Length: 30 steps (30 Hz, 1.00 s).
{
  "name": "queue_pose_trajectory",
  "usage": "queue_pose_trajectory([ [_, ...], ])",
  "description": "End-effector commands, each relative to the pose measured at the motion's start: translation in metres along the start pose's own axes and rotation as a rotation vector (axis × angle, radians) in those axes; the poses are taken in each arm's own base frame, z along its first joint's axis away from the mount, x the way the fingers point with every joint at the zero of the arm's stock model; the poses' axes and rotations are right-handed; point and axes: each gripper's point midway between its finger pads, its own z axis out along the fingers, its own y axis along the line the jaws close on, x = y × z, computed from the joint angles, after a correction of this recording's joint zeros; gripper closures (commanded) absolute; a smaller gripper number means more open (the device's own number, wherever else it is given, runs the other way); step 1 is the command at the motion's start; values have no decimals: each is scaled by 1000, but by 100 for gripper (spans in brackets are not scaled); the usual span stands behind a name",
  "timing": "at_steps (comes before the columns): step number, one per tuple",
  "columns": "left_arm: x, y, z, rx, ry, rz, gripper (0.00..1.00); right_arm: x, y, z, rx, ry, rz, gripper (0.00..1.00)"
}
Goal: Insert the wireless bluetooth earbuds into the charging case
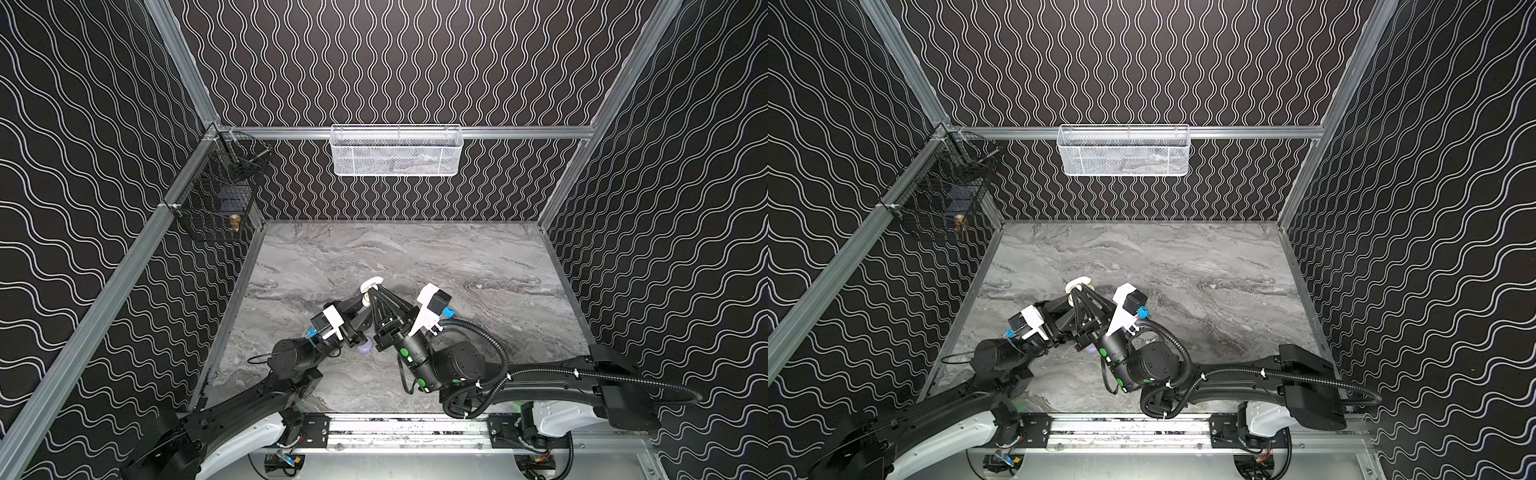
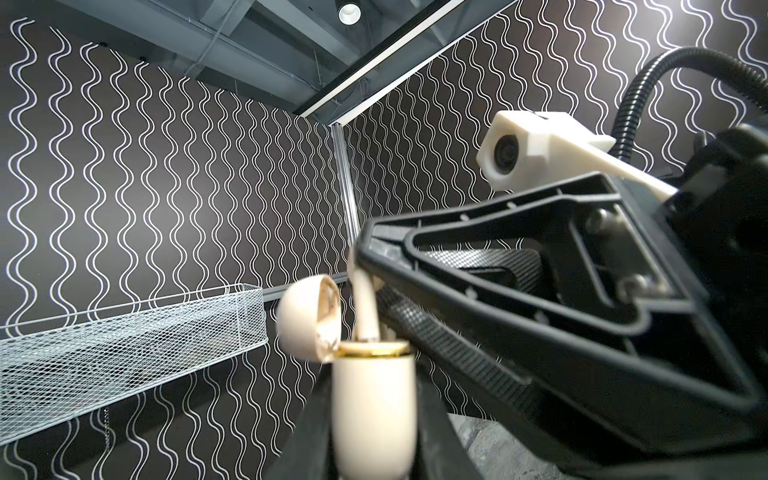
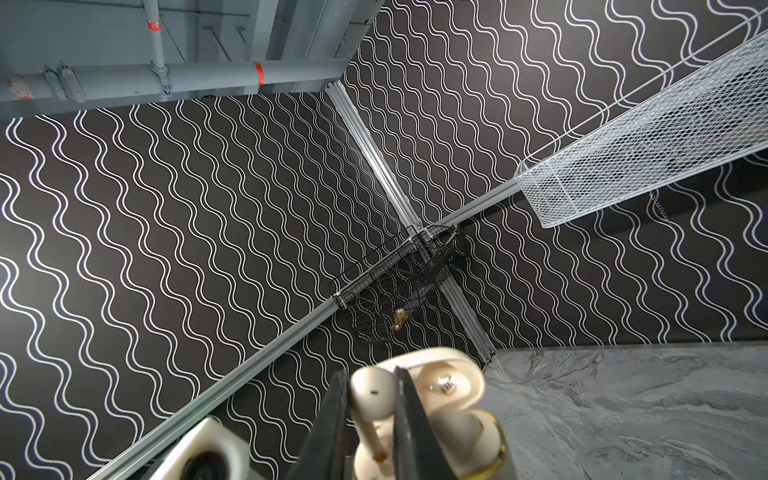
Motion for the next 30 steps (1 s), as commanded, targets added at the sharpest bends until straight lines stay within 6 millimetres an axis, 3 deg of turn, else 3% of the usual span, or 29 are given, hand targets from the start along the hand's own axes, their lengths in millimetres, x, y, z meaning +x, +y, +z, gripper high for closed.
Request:
queue_pose_trajectory([
  [1,-30,-5,-1,23,-116,49,100,32,-11,-2,36,110,-57,100],
  [8,-33,-4,-2,19,-121,56,100,52,-12,2,49,165,-69,94],
  [14,-34,-4,-5,11,-125,60,100,51,-15,0,62,158,-76,93],
  [30,-41,-10,-10,42,-152,79,100,13,-16,6,112,61,-134,98],
])
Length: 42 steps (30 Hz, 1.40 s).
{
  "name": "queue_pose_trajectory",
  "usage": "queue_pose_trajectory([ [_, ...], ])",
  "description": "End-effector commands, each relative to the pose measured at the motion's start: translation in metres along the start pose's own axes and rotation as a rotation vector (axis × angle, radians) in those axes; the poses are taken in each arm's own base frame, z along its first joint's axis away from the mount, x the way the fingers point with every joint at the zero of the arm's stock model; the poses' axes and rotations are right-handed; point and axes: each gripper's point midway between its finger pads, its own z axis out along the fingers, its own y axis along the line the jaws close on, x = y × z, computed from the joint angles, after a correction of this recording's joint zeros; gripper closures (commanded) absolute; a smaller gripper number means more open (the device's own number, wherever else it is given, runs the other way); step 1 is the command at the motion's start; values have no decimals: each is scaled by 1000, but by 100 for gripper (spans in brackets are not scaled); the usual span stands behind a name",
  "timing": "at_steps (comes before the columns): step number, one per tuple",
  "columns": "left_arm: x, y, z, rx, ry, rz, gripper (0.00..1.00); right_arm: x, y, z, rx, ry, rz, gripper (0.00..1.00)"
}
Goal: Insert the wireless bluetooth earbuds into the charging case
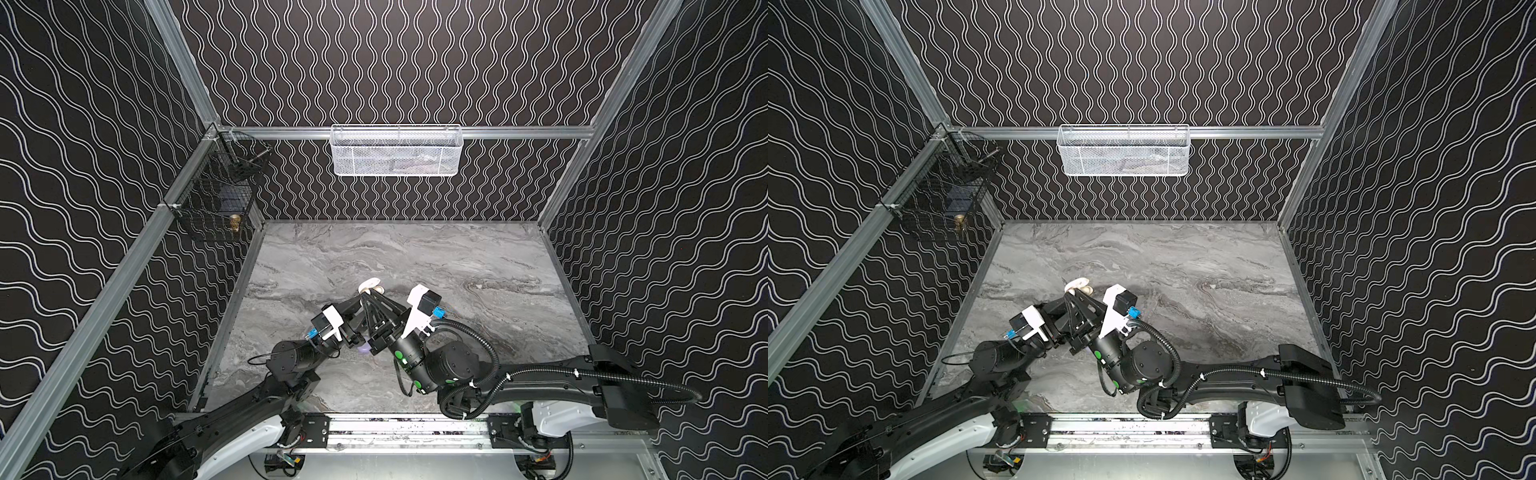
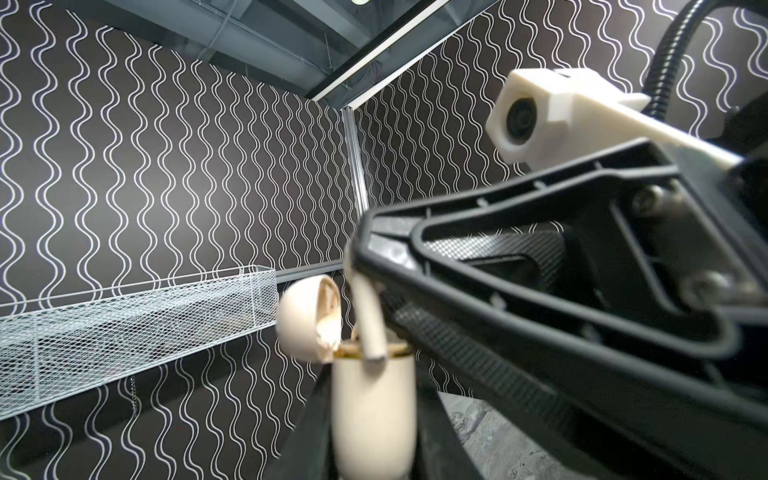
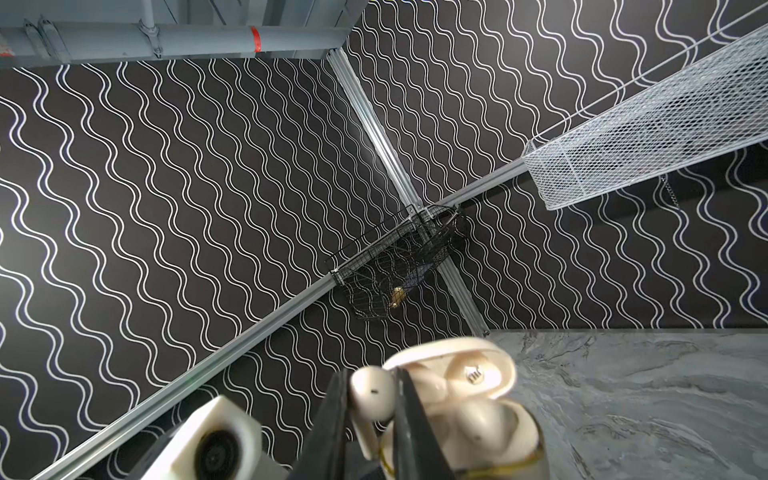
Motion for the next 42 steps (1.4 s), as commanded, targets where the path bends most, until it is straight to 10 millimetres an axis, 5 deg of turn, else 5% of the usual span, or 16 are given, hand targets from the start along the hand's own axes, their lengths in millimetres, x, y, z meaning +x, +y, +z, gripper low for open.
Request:
queue_pose_trajectory([
  [1,-48,-12,-5,63,-193,67,100,5,-17,2,100,19,-79,98],
  [8,-42,-8,-6,36,-175,79,100,-14,-14,4,90,-9,-94,99],
  [13,-11,5,-7,-42,-52,32,100,-46,-20,-9,113,-7,-129,99],
  [16,6,18,-19,-129,-6,-27,100,-62,-49,-23,241,37,-188,99],
  [18,16,16,-28,-133,16,-73,100,-64,-92,-45,405,76,-199,100],
  [23,50,2,-30,-81,214,-265,100,-17,-226,-93,661,262,-73,98],
  [29,73,-11,-20,-13,281,-350,100,79,-317,-138,821,614,-38,98],
  [32,94,-12,-18,-19,359,-376,100,116,-338,-159,856,737,-12,100],
  [35,96,-18,-20,11,346,-378,100,131,-347,-166,847,784,-4,92],
  [42,99,-19,-28,11,375,-360,100,164,-357,-176,860,961,30,93],
])
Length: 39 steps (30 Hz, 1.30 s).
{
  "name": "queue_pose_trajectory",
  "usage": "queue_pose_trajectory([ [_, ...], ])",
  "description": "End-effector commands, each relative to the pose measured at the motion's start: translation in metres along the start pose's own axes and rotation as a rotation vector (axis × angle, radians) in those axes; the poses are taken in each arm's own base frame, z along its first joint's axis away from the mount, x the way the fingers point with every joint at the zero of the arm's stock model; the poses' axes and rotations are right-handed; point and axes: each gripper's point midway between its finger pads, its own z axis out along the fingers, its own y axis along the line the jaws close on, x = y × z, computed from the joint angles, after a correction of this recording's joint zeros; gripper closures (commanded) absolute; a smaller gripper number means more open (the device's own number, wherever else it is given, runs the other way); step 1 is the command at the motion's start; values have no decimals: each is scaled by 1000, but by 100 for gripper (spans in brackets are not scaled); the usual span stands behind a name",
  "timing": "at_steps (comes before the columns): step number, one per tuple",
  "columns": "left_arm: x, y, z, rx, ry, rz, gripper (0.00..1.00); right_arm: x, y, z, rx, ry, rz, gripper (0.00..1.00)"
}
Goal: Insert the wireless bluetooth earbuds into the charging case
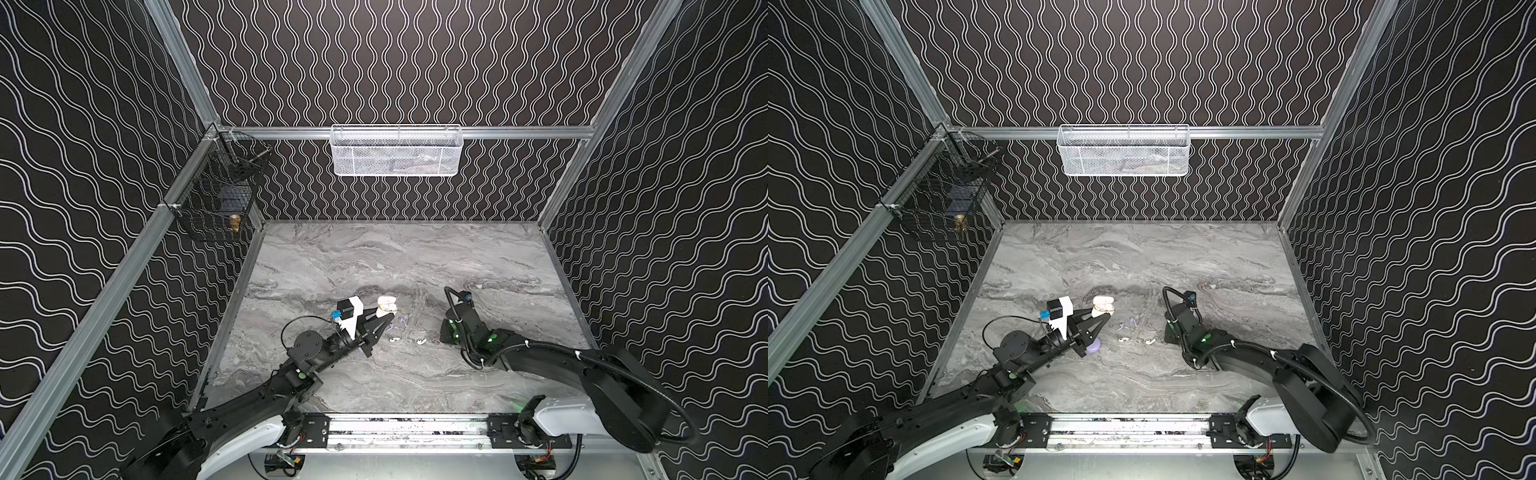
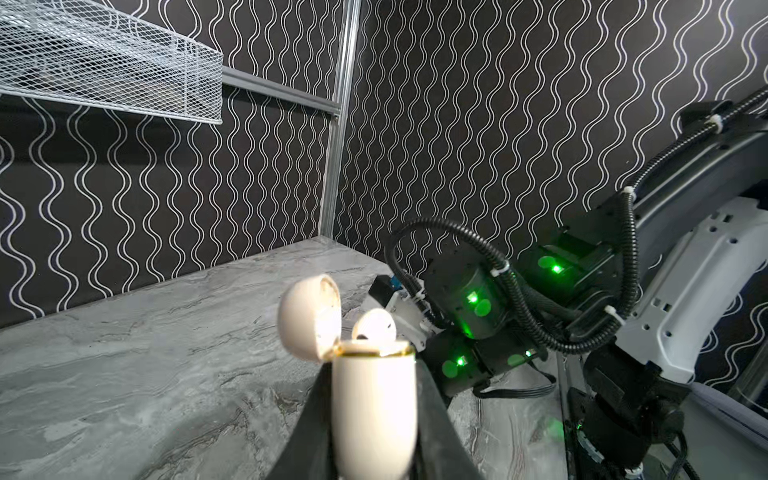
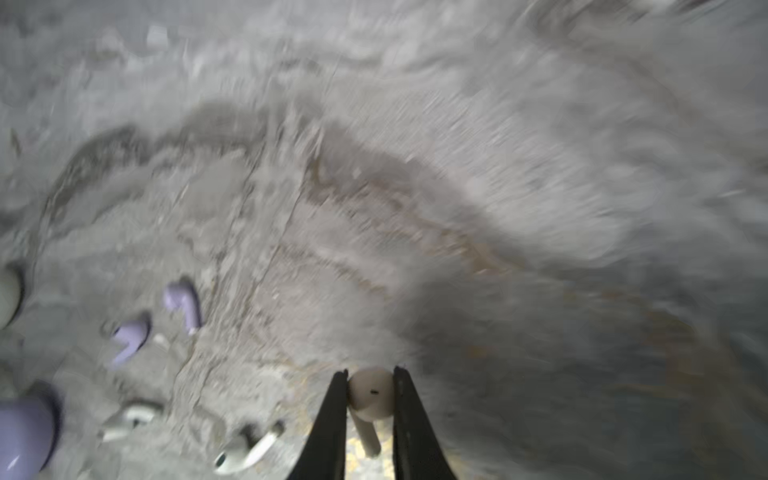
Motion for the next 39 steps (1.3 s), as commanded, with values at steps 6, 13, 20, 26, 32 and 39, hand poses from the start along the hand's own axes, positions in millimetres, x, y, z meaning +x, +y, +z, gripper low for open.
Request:
queue_pose_trajectory([
  [6,-15,-14,-10,56,-27,20,100,21,-3,20,28,136,-9,89],
  [13,-21,-19,-2,87,-22,54,100,5,-10,1,58,76,-14,47],
  [20,-19,-30,8,167,-3,87,100,-28,9,-39,-24,-11,-48,27],
  [26,-18,-36,8,207,-27,107,100,-70,67,-125,-446,-276,-148,34],
  [32,-20,-44,6,250,-36,128,100,-59,115,-232,-1019,-538,-297,39],
  [39,-26,-69,-4,405,-85,128,100,-42,151,-264,-1256,-482,-397,51],
])
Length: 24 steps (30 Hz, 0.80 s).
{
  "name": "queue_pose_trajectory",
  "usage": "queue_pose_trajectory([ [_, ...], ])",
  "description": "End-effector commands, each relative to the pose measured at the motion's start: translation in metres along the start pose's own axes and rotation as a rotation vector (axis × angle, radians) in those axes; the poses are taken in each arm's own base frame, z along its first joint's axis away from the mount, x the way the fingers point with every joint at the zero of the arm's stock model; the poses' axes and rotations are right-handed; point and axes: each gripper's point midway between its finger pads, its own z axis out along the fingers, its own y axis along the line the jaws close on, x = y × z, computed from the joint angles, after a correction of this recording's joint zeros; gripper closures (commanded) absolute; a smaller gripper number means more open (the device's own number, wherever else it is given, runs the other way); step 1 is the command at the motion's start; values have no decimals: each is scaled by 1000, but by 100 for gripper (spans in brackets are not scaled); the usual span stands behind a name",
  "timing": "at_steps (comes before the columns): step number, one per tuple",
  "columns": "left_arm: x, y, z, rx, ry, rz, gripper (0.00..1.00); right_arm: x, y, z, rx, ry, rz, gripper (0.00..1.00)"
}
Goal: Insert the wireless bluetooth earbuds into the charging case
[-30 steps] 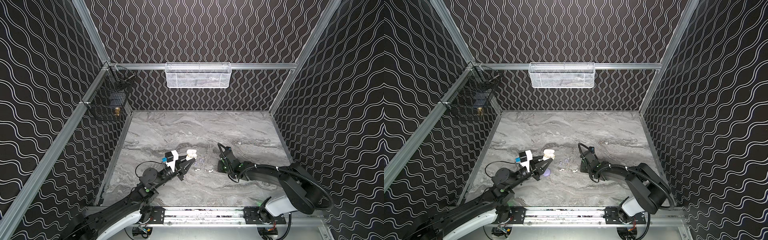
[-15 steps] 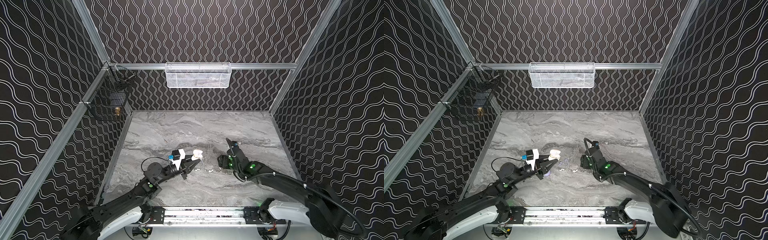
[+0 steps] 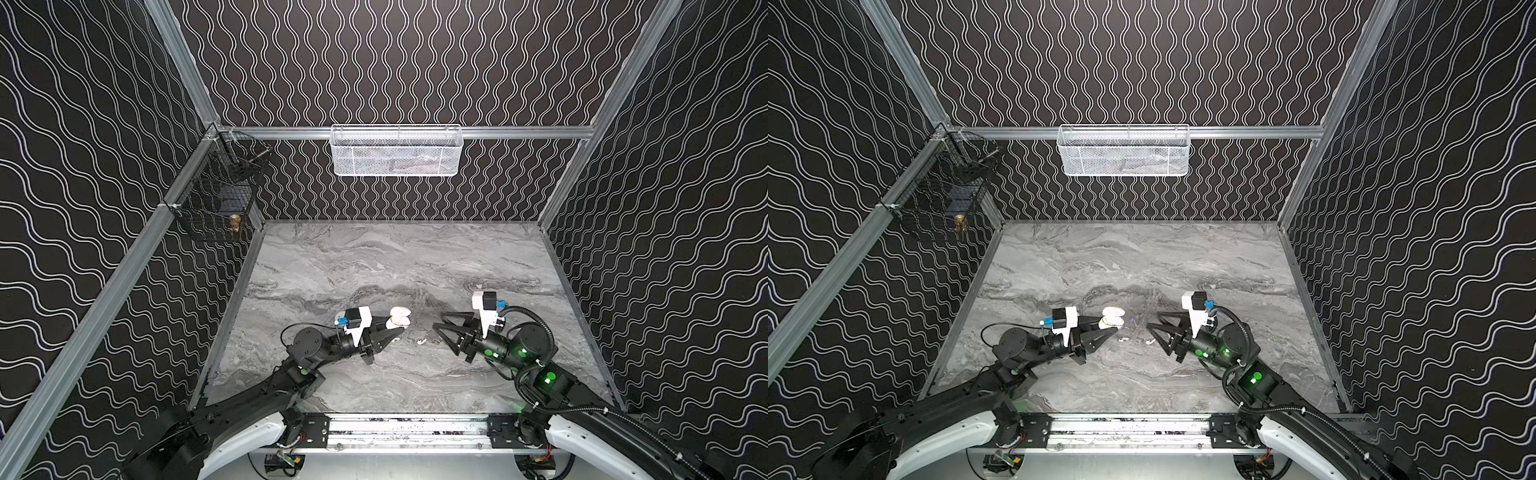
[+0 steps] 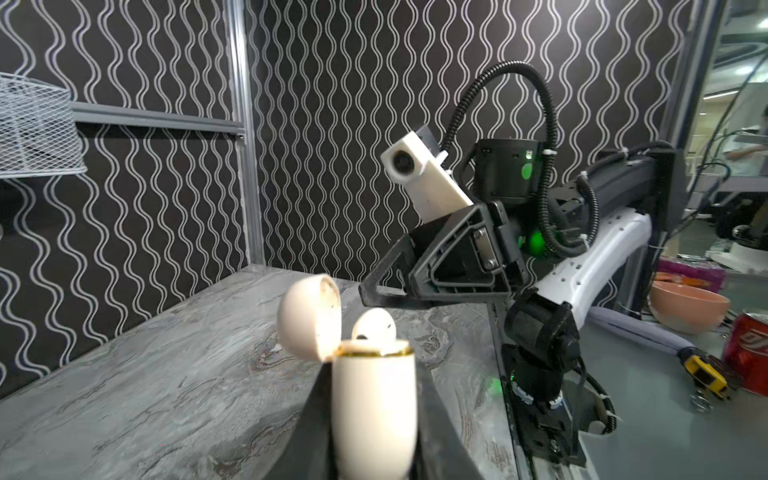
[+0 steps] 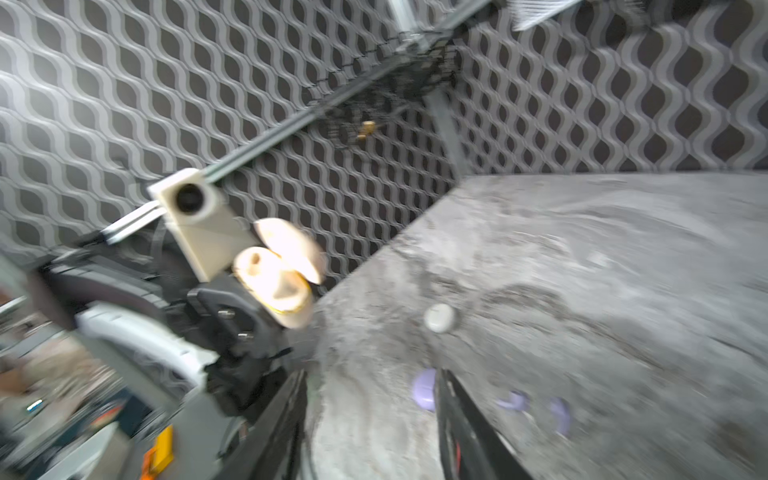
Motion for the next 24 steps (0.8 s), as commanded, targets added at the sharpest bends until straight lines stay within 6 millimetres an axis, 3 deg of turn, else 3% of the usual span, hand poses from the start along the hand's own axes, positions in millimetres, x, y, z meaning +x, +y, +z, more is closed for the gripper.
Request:
queue_pose_trajectory([
  [1,-20,-19,-1,109,-77,38,100,-21,44,7,-197,-35,-73,52],
  [6,-16,-22,1,129,-51,30,100,-22,65,30,-194,10,-139,53],
  [12,-18,-27,-3,147,-60,20,100,-26,71,46,-154,32,-170,60],
  [24,-27,-42,-10,215,-91,4,100,-21,51,56,-27,59,-175,57],
])
